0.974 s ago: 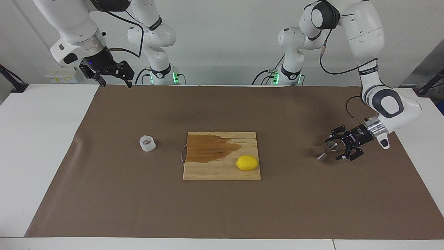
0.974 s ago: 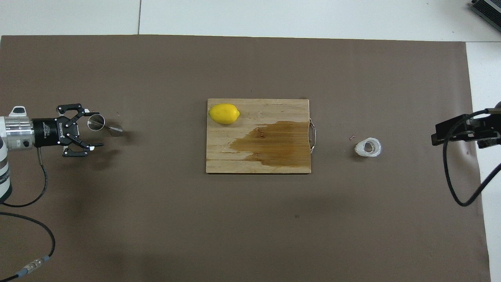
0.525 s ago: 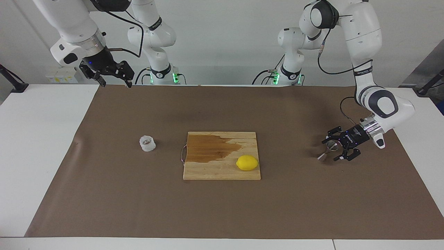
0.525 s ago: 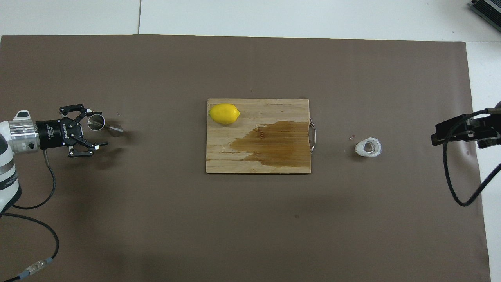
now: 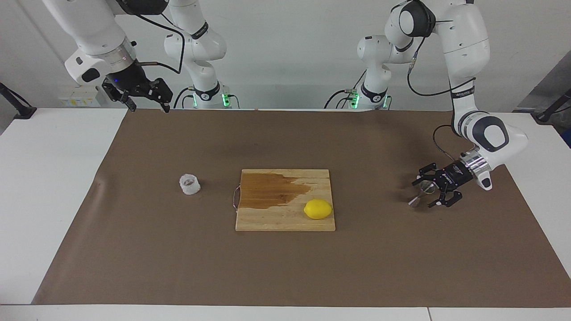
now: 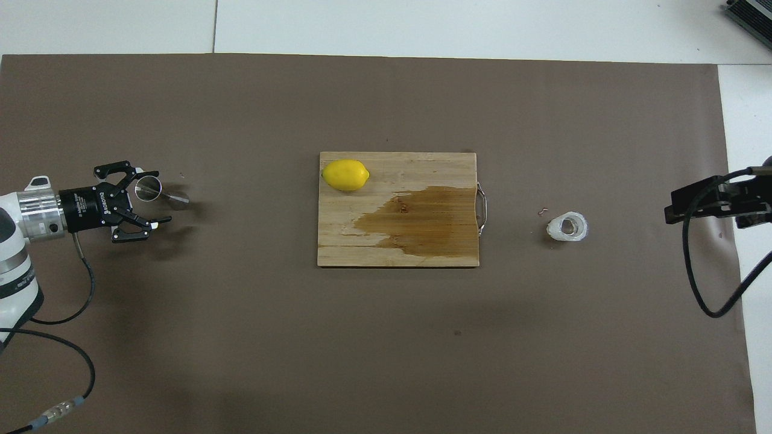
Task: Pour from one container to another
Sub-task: 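Move the open left gripper around the small metal cup, then close the left gripper on the metal cup and lift it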
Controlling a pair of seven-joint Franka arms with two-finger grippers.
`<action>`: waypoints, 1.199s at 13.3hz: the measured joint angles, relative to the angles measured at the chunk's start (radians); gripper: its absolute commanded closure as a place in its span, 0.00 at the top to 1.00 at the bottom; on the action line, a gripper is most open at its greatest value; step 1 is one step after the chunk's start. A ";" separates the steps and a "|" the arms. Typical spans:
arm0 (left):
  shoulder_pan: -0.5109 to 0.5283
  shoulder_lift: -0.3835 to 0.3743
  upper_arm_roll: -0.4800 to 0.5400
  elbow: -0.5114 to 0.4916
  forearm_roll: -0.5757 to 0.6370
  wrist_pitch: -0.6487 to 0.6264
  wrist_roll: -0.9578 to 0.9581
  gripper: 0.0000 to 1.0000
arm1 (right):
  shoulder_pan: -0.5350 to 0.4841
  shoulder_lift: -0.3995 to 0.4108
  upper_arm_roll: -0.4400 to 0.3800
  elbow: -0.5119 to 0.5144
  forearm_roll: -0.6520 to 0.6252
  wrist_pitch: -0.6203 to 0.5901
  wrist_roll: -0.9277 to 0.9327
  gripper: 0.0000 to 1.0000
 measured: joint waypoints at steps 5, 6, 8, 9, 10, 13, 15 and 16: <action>-0.001 0.000 0.000 -0.015 -0.021 0.003 0.000 0.33 | 0.000 0.000 0.000 0.000 0.000 0.000 0.000 1.00; -0.001 0.000 0.000 -0.015 -0.023 0.004 0.000 0.27 | 0.000 0.000 0.000 0.000 0.000 0.000 0.000 1.00; -0.002 0.000 0.000 -0.016 -0.028 0.004 0.000 0.05 | 0.000 0.000 0.000 0.000 0.000 0.000 0.000 1.00; -0.002 0.000 0.000 -0.017 -0.034 0.004 0.000 0.00 | 0.000 0.000 0.000 0.000 0.000 0.000 0.000 1.00; -0.002 -0.002 0.000 -0.018 -0.038 -0.001 0.000 0.00 | 0.000 0.000 0.000 0.000 0.000 0.000 0.000 1.00; -0.003 -0.003 0.000 -0.020 -0.040 0.001 0.000 0.00 | 0.000 0.000 0.000 0.000 0.000 0.000 0.000 1.00; -0.003 -0.003 0.000 -0.020 -0.041 0.000 0.000 0.00 | 0.000 0.000 0.000 0.000 0.000 0.000 0.000 1.00; -0.003 -0.003 0.000 -0.020 -0.041 -0.001 0.000 0.00 | 0.000 0.000 0.000 0.000 0.000 0.000 0.000 1.00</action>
